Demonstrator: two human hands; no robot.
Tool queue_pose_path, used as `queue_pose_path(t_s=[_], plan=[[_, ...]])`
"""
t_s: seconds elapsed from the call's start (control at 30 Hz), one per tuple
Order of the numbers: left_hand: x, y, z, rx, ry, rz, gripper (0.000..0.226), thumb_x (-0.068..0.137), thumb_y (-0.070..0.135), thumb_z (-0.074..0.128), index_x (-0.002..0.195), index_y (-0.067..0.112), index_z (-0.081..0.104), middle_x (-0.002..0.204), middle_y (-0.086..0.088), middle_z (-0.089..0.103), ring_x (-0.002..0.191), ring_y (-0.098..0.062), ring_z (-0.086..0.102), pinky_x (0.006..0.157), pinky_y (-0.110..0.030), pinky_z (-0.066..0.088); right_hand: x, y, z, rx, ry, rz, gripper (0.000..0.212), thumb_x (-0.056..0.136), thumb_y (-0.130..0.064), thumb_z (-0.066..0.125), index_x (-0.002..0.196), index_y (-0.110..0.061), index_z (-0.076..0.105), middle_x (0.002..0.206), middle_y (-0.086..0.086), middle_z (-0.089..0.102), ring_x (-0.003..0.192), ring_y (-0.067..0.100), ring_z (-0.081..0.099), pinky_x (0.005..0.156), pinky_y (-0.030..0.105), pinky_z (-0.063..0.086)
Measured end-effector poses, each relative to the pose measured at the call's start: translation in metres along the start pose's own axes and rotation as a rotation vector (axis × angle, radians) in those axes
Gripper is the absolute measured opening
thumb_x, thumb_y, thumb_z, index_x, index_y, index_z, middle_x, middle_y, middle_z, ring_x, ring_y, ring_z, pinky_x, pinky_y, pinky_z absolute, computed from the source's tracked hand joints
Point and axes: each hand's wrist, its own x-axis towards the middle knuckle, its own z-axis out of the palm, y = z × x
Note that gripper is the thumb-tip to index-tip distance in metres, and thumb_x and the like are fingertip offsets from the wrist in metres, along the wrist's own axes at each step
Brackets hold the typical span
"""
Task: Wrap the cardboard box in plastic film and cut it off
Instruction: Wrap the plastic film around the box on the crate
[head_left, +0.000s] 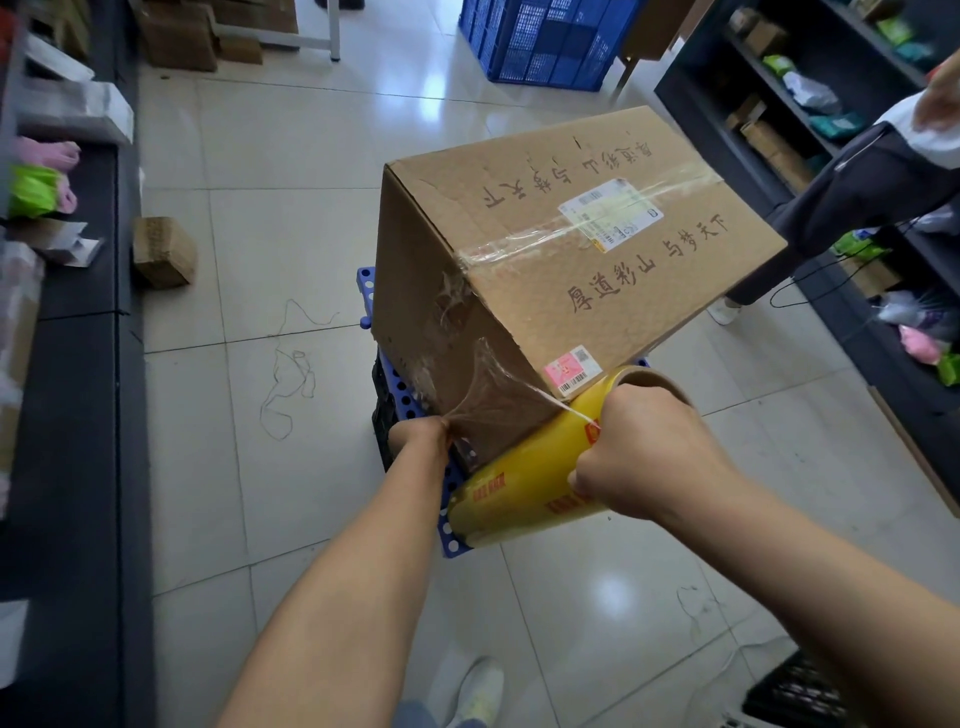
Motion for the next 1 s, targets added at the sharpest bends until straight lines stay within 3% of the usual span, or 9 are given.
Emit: queue_pose_path(t_s=[0.07,0.13,0.23,0.33,0.5,0.6,0.73,0.9,1.0], plan=[[0.001,-0.001,-0.002,0.227,-0.029,0.133,0.069,0.087,0.009,0.052,0.149,0.009,0.022,0.153,-0.015,0.023,0.139,-0.034,0.025,0.110,-0.043,0.033,0.001,-0.001,0.000,0.006,0.002,0.000,0.037,0.077,-0.024,0.070,0.062,-0.018,0.036,0.063,-0.001,0.041,0.059,0.015,0.044,0.044,0.023,0.031],[-0.002,0.003,-0.010,0.884,-0.168,0.363,0.083,0.064,-0.007,0.070,0.141,0.003,0.040,0.143,-0.018,0.043,0.129,-0.034,0.044,0.095,-0.040,0.046,0.001,-0.002,0.000,0.013,-0.006,0.003,0.038,0.078,-0.024,0.070,0.063,-0.018,0.036,0.065,-0.001,0.043,0.065,0.017,0.049,0.046,0.023,0.034],[-0.002,0.000,-0.020,1.369,-0.220,0.333,0.044,0.089,0.001,0.051,0.133,0.000,0.049,0.134,-0.018,0.053,0.120,-0.033,0.055,0.085,-0.038,0.050,0.001,-0.001,0.001,0.017,-0.012,-0.004,0.037,0.080,-0.025,0.069,0.065,-0.019,0.036,0.066,-0.001,0.043,0.070,0.018,0.052,0.053,0.025,0.040],[-0.003,0.003,-0.023,1.518,-0.260,0.528,0.043,0.095,0.002,0.039,0.137,0.004,0.043,0.132,-0.019,0.054,0.121,-0.038,0.052,0.098,-0.044,0.045,0.001,-0.001,0.002,0.019,-0.018,-0.005,0.036,0.080,-0.025,0.069,0.065,-0.019,0.037,0.066,-0.001,0.044,0.069,0.018,0.052,0.054,0.026,0.042],[-0.005,-0.006,-0.032,1.851,-0.415,0.683,0.050,0.092,0.001,0.041,0.140,0.006,0.030,0.137,-0.016,0.045,0.117,-0.034,0.050,0.094,-0.039,0.045,0.003,0.000,0.004,0.023,-0.007,-0.003,0.033,0.080,-0.024,0.068,0.065,-0.018,0.040,0.065,-0.001,0.045,0.064,0.016,0.050,0.050,0.025,0.039],[0.008,0.006,-0.032,1.807,-0.437,0.721,0.048,0.092,-0.001,0.042,0.139,0.008,0.036,0.130,-0.015,0.053,0.113,-0.034,0.055,0.094,-0.041,0.047,0.002,0.000,0.005,0.021,0.002,0.007,0.034,0.079,-0.024,0.069,0.065,-0.018,0.039,0.065,-0.001,0.045,0.066,0.017,0.051,0.052,0.025,0.040],[0.017,0.024,-0.029,1.546,-0.489,0.440,0.050,0.095,-0.003,0.041,0.142,0.007,0.027,0.125,-0.019,0.053,0.096,-0.027,0.060,0.074,-0.032,0.051,0.002,0.000,0.006,0.030,0.002,0.019,0.036,0.080,-0.025,0.070,0.065,-0.019,0.037,0.066,-0.001,0.045,0.068,0.018,0.053,0.053,0.026,0.042],[0.016,0.027,-0.028,1.361,-0.441,0.305,0.038,0.097,-0.007,0.034,0.135,-0.005,0.037,0.120,-0.023,0.053,0.110,-0.034,0.059,0.061,-0.028,0.055,0.003,0.000,0.006,0.038,-0.001,0.031,0.037,0.079,-0.025,0.071,0.065,-0.019,0.036,0.067,0.000,0.046,0.071,0.019,0.055,0.055,0.027,0.044],[0.018,0.025,-0.027,1.464,-0.472,0.361,0.036,0.095,-0.009,0.036,0.129,-0.004,0.045,0.113,-0.018,0.057,0.084,-0.021,0.061,0.066,-0.025,0.052,0.003,0.000,0.006,0.044,0.001,0.030,0.035,0.079,-0.025,0.070,0.065,-0.018,0.039,0.067,0.000,0.047,0.071,0.019,0.056,0.056,0.027,0.046]])
